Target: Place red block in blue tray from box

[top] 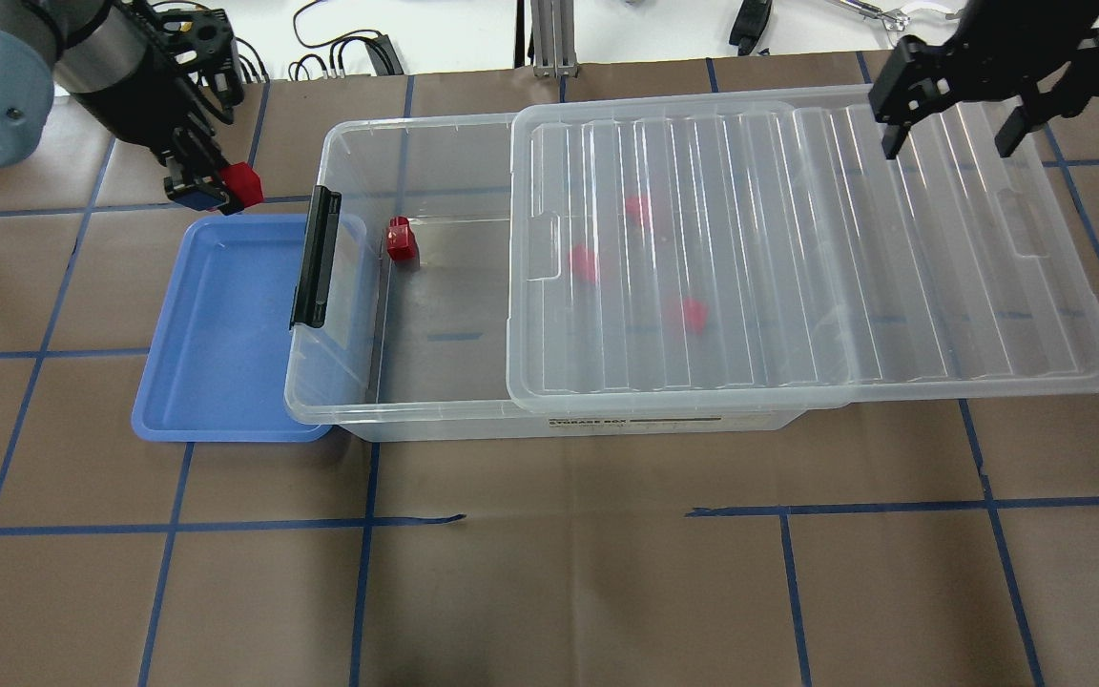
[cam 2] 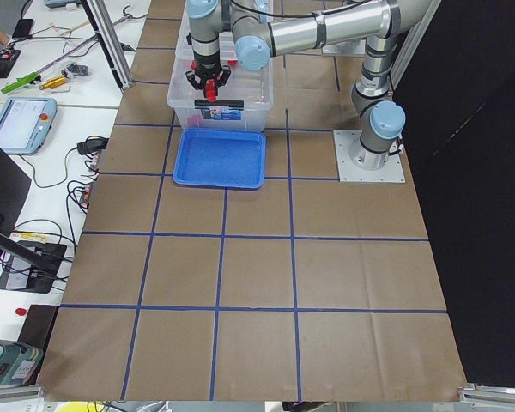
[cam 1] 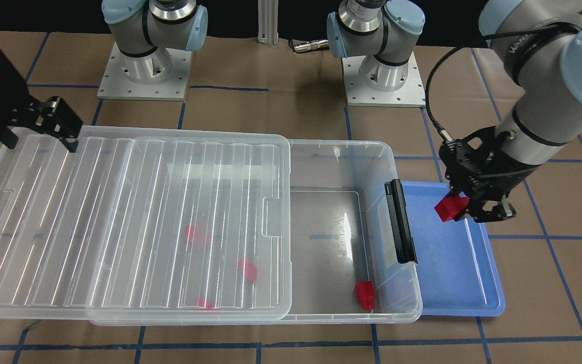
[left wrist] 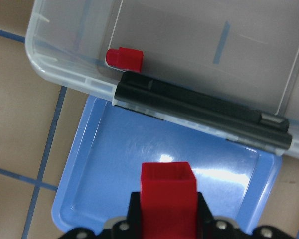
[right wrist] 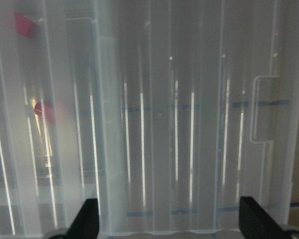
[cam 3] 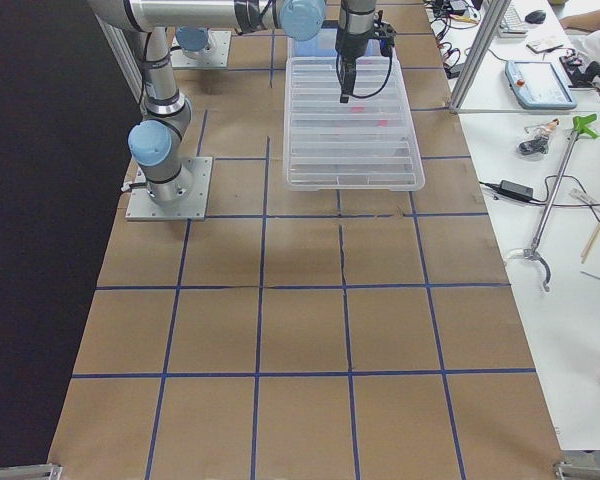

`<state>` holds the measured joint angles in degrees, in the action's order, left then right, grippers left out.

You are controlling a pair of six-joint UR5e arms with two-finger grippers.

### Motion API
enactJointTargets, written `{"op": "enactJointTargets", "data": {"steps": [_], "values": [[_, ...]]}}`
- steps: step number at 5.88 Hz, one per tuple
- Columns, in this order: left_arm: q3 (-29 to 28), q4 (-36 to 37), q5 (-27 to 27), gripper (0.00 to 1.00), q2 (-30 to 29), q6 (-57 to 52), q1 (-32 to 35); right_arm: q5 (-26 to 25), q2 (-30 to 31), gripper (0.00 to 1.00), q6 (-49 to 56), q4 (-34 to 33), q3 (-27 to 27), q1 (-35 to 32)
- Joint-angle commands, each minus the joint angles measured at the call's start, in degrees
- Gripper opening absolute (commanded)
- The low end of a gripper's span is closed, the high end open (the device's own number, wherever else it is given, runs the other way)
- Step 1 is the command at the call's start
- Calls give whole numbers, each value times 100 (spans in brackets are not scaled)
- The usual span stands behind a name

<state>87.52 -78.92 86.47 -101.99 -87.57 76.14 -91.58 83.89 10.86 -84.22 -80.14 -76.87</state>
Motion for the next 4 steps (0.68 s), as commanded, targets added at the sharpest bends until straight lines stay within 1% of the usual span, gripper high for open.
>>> {"op": "enactJointTargets", "data": {"steps": [1,2,3,4], "values": [[795,688,37,1,-119,-1336,-790,-453,-204,100,1150,-302,-71,1100],[1524,1590,28,2,-241,-1376,-819,-770,-485,100,1790,-801,-81,1470],[2062,2103,11,2,-512,-1359,-811,-782,-809,100,2083,-998,-81,1917],[2111,2396,-7,4,-837,-1351,-759,-782,-1117,100,2121,-1078,-81,2174]]}}
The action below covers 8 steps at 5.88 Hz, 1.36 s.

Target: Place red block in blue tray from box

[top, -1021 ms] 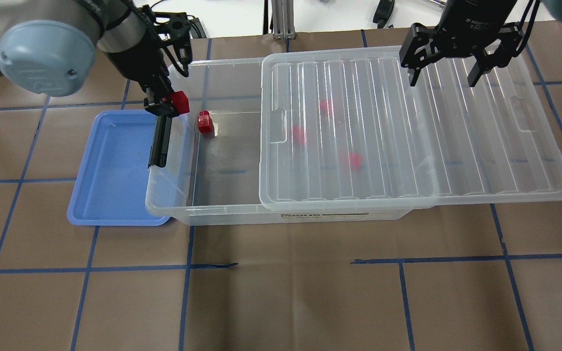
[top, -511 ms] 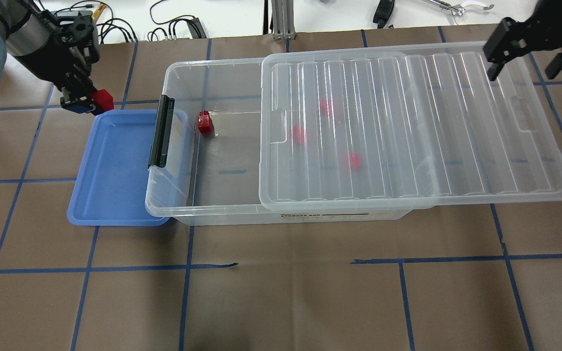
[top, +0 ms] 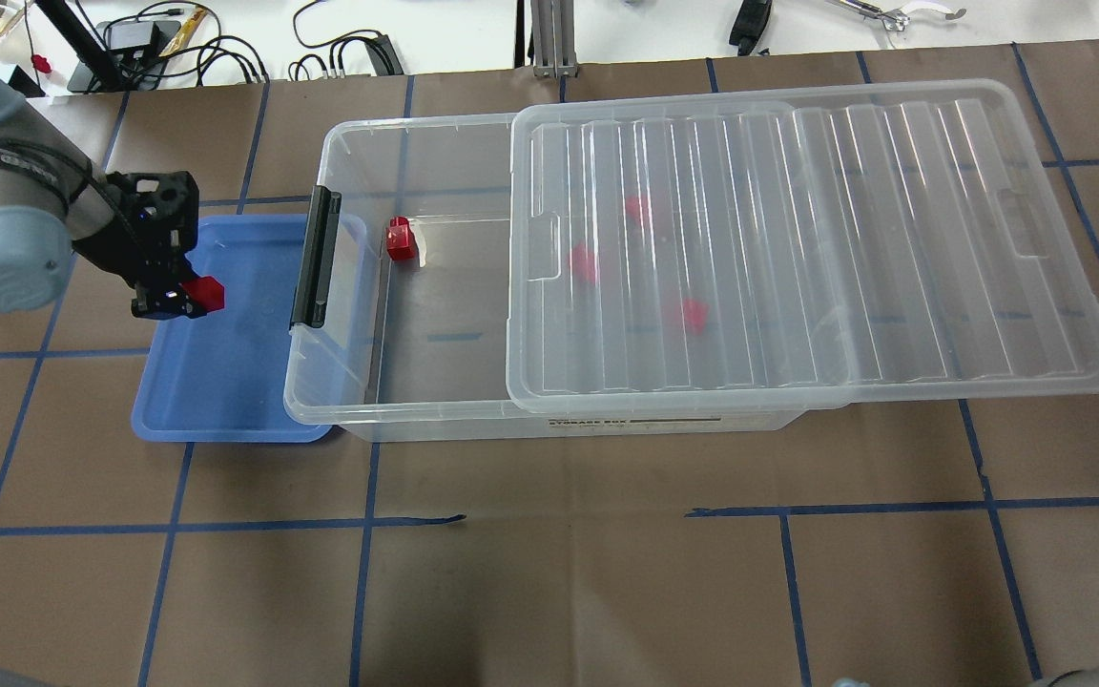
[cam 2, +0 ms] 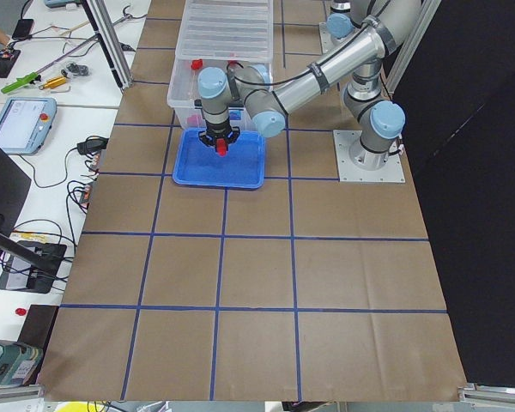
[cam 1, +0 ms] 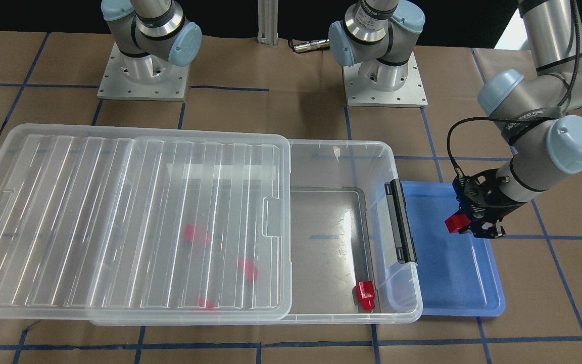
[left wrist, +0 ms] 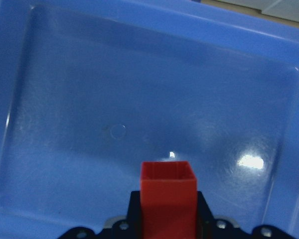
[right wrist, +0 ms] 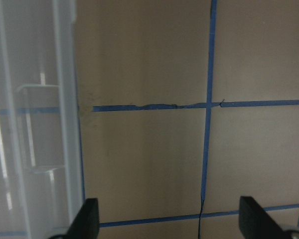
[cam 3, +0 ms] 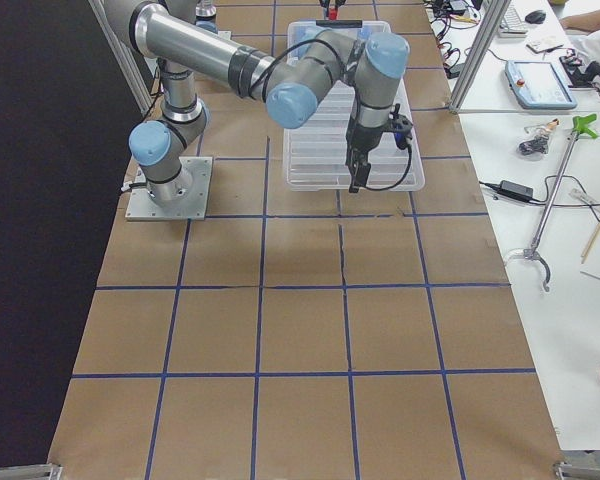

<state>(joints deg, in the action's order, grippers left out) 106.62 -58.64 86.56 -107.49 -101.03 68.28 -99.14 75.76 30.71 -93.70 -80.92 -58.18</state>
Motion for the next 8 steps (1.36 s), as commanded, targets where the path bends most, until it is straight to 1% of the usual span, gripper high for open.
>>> {"op": "enactJointTargets", "data": {"steps": [1,2,3,4,5,6,7,8], "values": [[193,397,-16,8,-377,-4,62,-9,-525,100,128,-157,-12,307],[201,537,-33,23,-456,-4,106,52,-562,100,93,-157,-99,316],[193,521,-25,61,-379,-30,107,88,-536,100,50,-235,-439,307],[175,460,1,98,-361,13,133,375,-423,100,-12,-532,-643,220],[-112,102,36,98,-99,188,168,552,-344,100,-21,-517,-671,176],[-881,-1433,45,98,260,642,246,693,-334,100,-30,-500,-688,45],[-1549,-2257,46,98,446,1525,630,694,-317,100,-343,-491,-758,-209],[-2313,-3362,72,98,526,2509,1156,694,-168,100,-547,-482,-863,-298]]}}
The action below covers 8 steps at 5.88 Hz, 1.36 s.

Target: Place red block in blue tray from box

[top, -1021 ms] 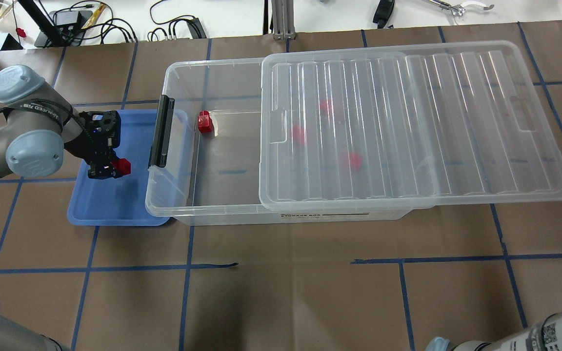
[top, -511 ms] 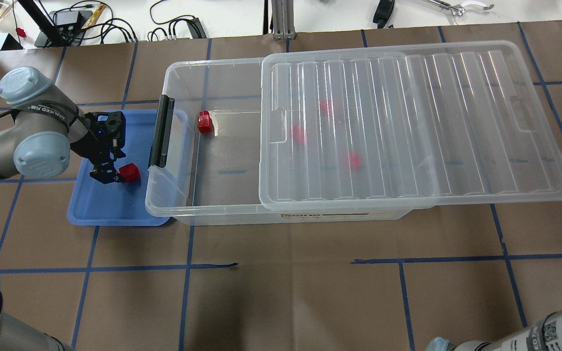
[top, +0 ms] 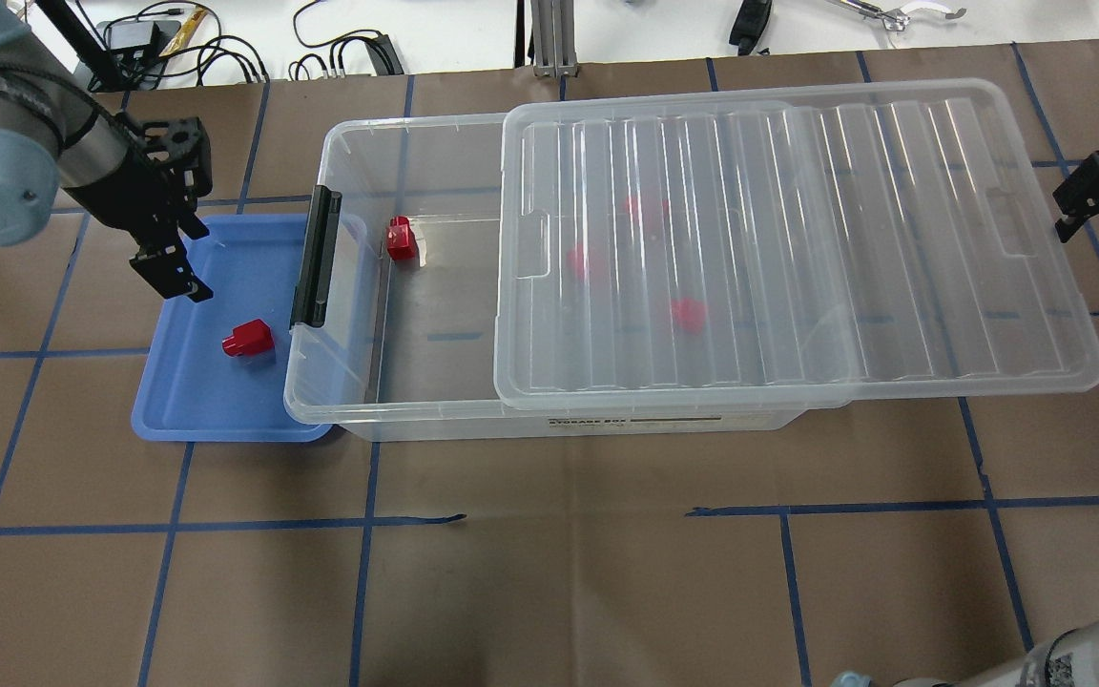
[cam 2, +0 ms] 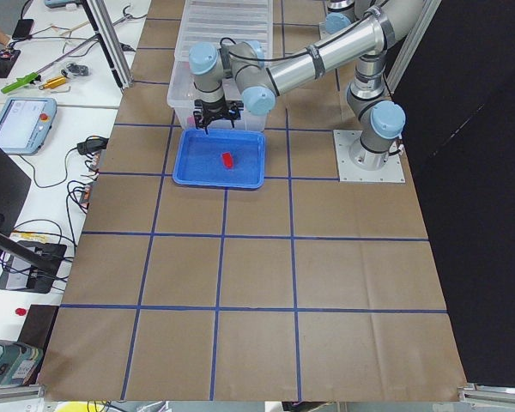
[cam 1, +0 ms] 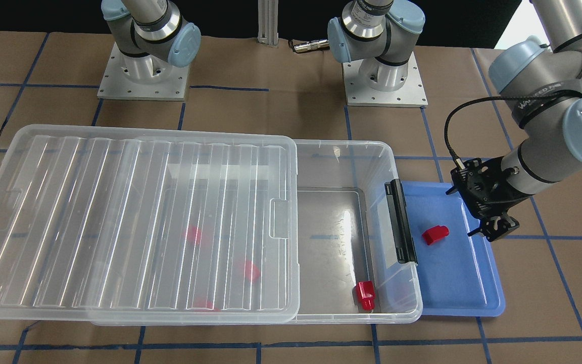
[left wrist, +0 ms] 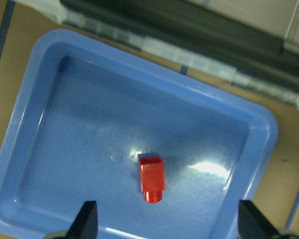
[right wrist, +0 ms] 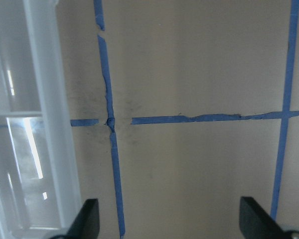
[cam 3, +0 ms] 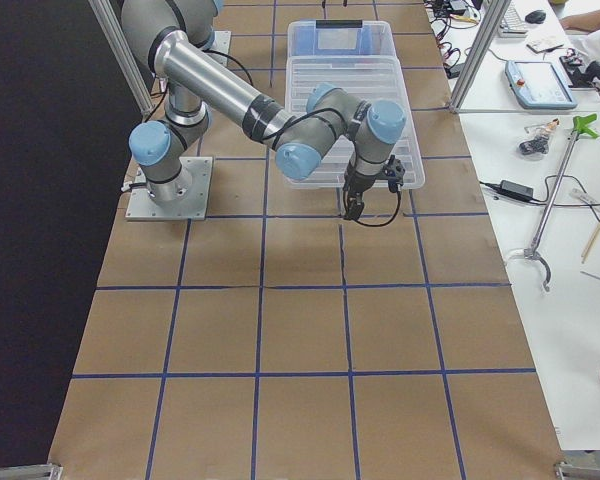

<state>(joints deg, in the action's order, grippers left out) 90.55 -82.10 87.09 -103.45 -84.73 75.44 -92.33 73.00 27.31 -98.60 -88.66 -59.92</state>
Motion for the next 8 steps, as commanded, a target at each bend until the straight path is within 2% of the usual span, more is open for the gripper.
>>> {"op": "enactJointTargets", "data": {"steps": [1,3,4,5,6,7,8], "values": [[-1150,-1471,167,98,132,1557,819,22,214,100,-243,-10,-255,-195],[-1330,-1528,178,98,333,3722,1340,13,381,100,-802,16,-414,-563],[-1260,-1537,212,98,265,4336,1385,13,460,100,-1006,17,-502,-739],[-1103,-1554,238,98,534,5081,1577,13,522,100,-1260,17,-590,-932],[-779,-1502,334,98,972,5271,1562,13,583,100,-1463,17,-686,-1065],[-437,-1458,422,98,1272,6091,1518,13,610,100,-1622,17,-722,-1240],[-355,-1449,441,98,1370,6700,1509,13,610,100,-1893,17,-722,-1468]]}}
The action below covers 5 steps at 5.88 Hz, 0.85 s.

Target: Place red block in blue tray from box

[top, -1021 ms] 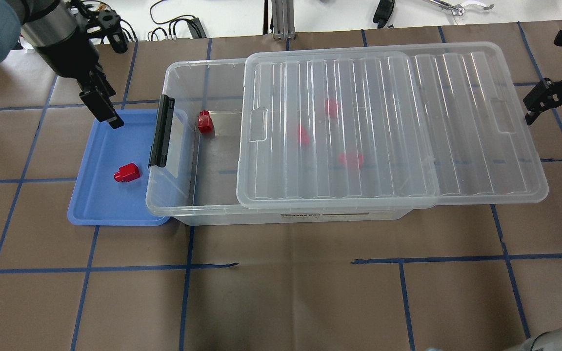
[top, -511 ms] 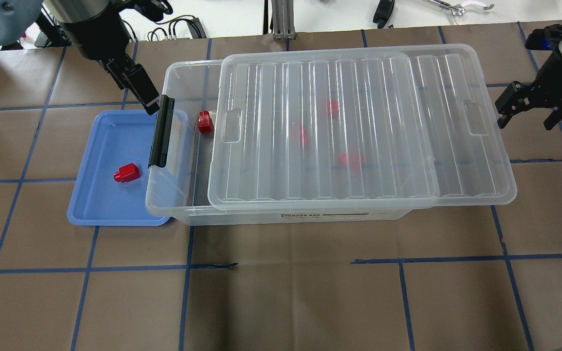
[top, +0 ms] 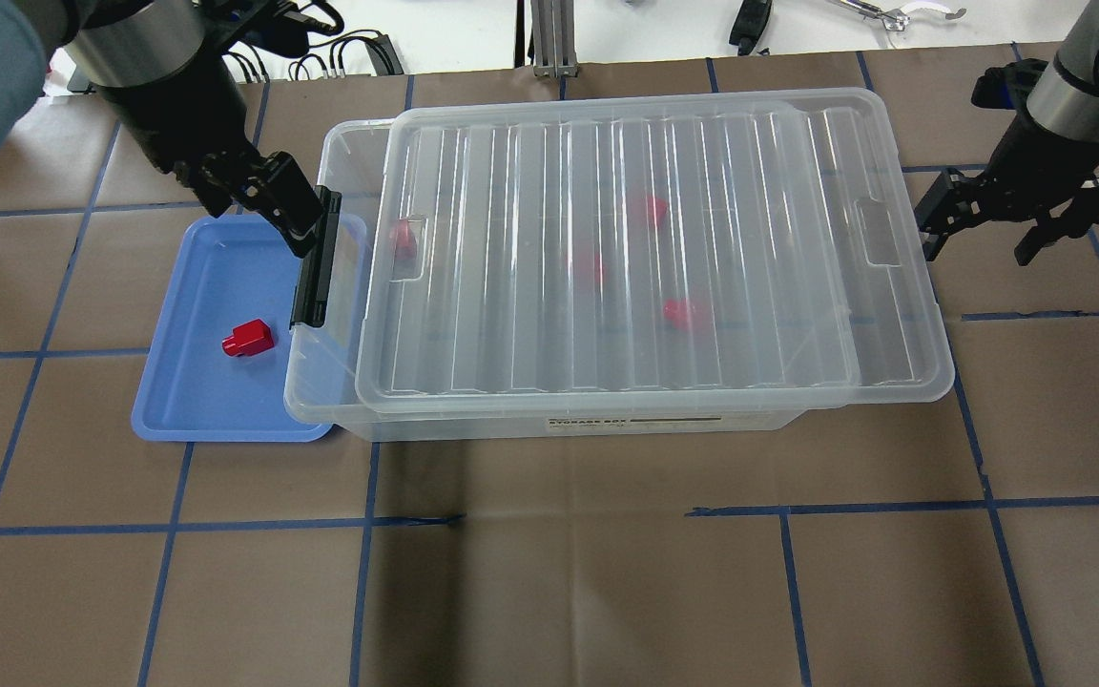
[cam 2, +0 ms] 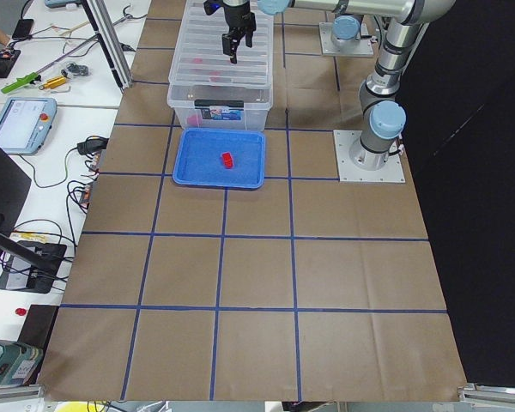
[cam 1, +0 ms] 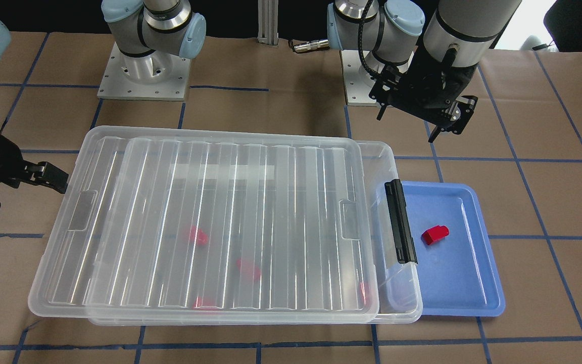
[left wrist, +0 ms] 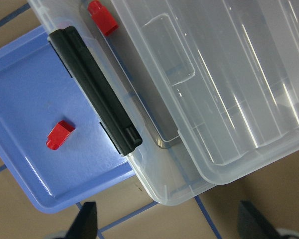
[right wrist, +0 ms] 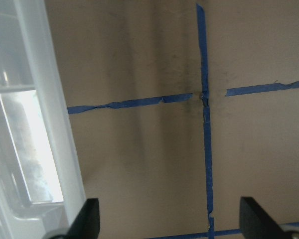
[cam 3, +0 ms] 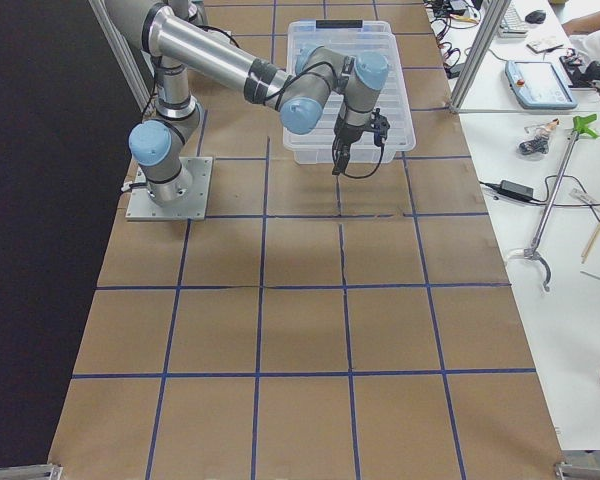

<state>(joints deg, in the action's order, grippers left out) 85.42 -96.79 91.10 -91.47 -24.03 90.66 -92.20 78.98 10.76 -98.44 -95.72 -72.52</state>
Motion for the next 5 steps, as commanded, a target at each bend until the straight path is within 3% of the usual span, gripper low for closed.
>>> {"op": "enactJointTargets", "data": {"steps": [1,4,5], "values": [[151,333,40,98,243,1802,-101,0,12,100,-432,-9,-17,-410],[150,486,57,98,287,2164,-225,-79,187,100,-540,122,324,-614],[159,460,57,98,296,2166,-225,-79,197,100,-540,645,970,-684]]}}
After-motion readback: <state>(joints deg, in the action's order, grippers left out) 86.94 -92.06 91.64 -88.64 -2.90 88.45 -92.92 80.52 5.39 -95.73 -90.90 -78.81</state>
